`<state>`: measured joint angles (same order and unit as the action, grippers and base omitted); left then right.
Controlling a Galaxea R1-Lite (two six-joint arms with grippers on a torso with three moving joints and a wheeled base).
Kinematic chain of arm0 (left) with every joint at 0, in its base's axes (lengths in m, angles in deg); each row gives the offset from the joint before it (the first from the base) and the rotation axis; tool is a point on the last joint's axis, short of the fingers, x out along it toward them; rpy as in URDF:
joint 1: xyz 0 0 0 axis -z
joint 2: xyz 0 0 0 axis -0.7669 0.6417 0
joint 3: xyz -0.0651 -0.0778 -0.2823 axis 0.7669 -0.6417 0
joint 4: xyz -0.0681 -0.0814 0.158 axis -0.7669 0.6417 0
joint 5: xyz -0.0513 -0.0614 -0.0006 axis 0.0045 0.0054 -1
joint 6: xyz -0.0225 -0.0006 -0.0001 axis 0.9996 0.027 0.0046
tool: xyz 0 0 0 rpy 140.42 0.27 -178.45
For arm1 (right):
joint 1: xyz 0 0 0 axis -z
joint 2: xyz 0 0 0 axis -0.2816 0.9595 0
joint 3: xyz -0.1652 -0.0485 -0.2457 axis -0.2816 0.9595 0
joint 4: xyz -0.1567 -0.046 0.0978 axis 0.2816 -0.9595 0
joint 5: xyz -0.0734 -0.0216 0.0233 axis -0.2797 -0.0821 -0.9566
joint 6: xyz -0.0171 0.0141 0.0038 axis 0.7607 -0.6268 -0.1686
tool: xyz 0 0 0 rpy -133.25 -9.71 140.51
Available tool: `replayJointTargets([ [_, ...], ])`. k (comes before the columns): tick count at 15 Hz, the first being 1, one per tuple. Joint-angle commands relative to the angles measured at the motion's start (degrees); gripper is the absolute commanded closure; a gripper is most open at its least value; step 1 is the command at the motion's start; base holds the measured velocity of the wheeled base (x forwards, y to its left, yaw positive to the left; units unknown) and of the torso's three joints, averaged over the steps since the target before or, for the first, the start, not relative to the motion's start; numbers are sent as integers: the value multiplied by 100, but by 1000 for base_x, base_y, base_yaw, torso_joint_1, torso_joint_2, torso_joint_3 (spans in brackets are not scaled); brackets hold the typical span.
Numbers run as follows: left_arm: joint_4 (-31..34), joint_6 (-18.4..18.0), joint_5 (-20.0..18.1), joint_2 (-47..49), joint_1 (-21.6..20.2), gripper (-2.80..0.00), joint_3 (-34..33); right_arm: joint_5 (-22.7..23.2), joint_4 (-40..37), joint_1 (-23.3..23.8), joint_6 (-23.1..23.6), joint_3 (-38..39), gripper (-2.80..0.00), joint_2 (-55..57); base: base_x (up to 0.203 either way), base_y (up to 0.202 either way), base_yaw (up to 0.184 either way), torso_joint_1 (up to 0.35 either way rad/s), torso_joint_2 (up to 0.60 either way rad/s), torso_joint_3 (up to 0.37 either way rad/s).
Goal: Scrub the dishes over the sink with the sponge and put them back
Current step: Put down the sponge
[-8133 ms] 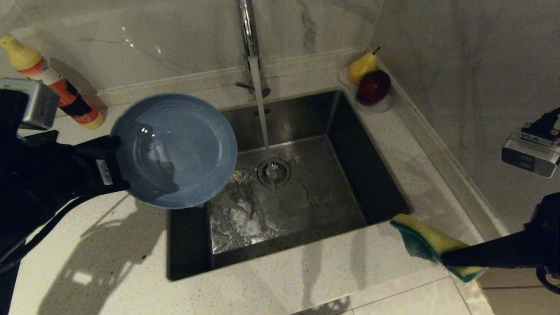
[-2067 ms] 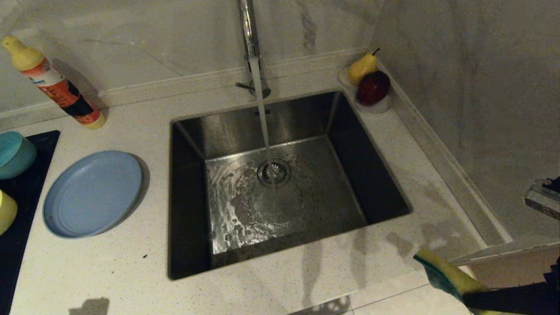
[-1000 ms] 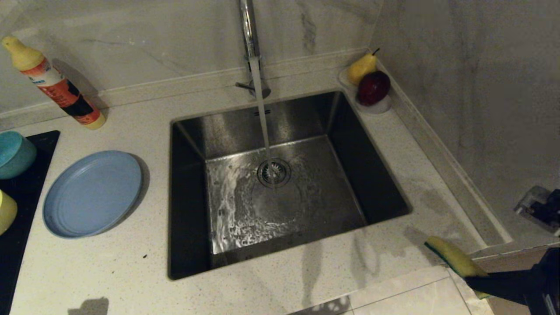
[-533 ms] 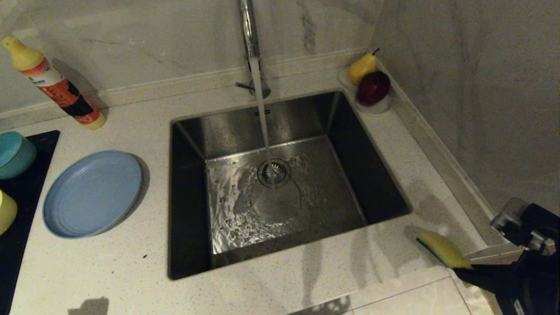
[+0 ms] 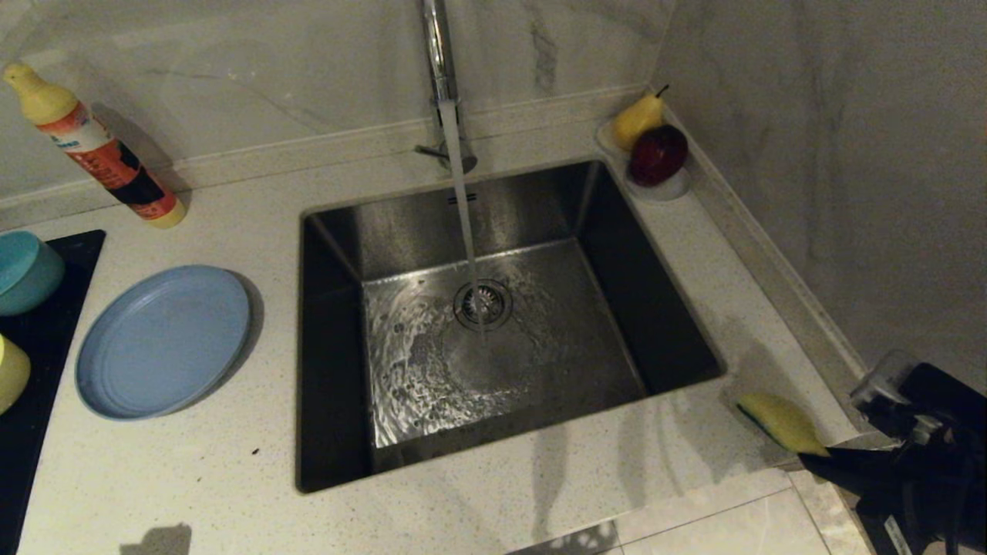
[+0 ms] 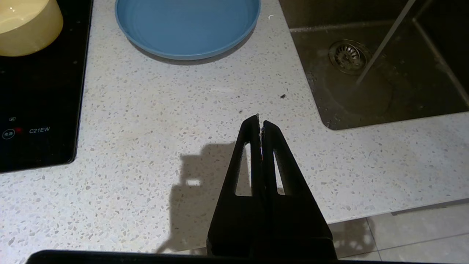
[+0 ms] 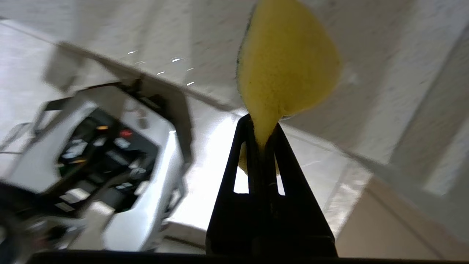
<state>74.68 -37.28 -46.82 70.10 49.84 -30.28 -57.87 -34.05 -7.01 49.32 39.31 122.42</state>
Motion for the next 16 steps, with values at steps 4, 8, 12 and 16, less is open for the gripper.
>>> replayJointTargets([
  [4, -7, 2, 5, 13, -2, 0, -208, -364, 2173, 360, 822, 646, 0, 1142, 0, 0, 0, 0, 0, 0],
  [8, -4, -4, 5, 13, -2, 0, -211, -390, 3058, 887, 1209, 702, 0, 1883, 0, 0, 0, 0, 0, 0],
  [12, -4, 2, 5, 13, -2, 0, -210, -410, 3439, 931, 1317, 384, 0, 2099, 0, 0, 0, 0, 0, 0],
  [16, -7, 2, 5, 13, -2, 0, -211, -426, 3851, 860, 1627, 247, 0, 2277, 0, 0, 0, 0, 0, 0],
])
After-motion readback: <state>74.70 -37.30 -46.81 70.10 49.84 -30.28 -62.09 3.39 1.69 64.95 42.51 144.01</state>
